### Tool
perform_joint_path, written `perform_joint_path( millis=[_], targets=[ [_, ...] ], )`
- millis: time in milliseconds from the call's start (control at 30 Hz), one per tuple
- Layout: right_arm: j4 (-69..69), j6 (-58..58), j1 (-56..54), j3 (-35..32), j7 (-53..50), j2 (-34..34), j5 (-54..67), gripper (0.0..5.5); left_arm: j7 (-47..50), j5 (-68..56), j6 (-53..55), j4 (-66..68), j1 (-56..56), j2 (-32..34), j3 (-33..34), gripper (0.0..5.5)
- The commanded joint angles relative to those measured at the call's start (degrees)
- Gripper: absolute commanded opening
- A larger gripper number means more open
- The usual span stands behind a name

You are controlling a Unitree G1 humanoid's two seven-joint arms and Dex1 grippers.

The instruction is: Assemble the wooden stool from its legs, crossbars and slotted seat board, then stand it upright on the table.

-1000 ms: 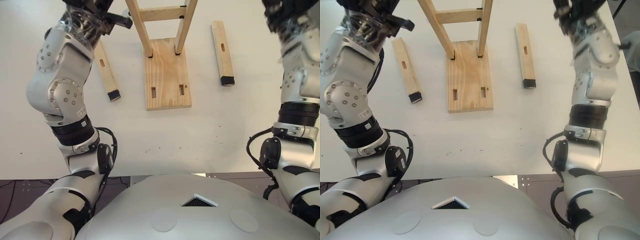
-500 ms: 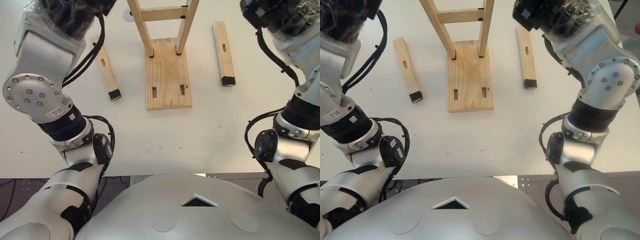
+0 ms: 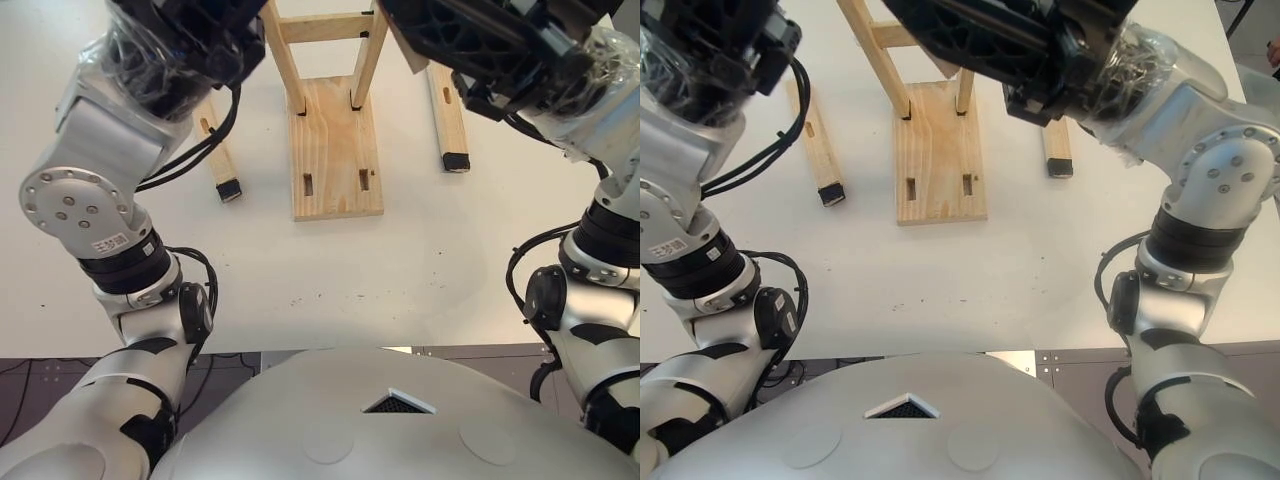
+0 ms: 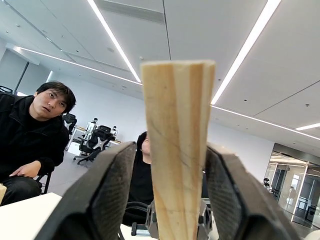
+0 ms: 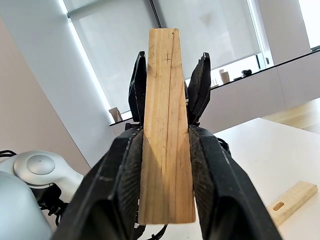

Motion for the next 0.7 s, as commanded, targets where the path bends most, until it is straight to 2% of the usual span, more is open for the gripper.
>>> perform_joint_path(
  millis=[33, 267, 700],
  targets=[
    [0.5, -0.3, 1.2, 0.8, 0.9, -1.2, -2.1, 1.29, -0.1, -0.4, -0.6, -0.8, 0.6, 1.1, -1.3, 2.22],
    [1.8, -0.2, 1.4, -0.2, 0.8, -0.5, -1.1, 1.29, 0.9, -1.8, -2.1, 0.5, 0.1, 1.4, -0.9, 1.30],
    [-0.1, -1.1, 2.2, 1.4, 0.7, -0.5, -2.6, 1.29, 2.4, -2.3, -2.6, 1.3, -0.8, 2.3, -1.4, 1.26]
  ],
)
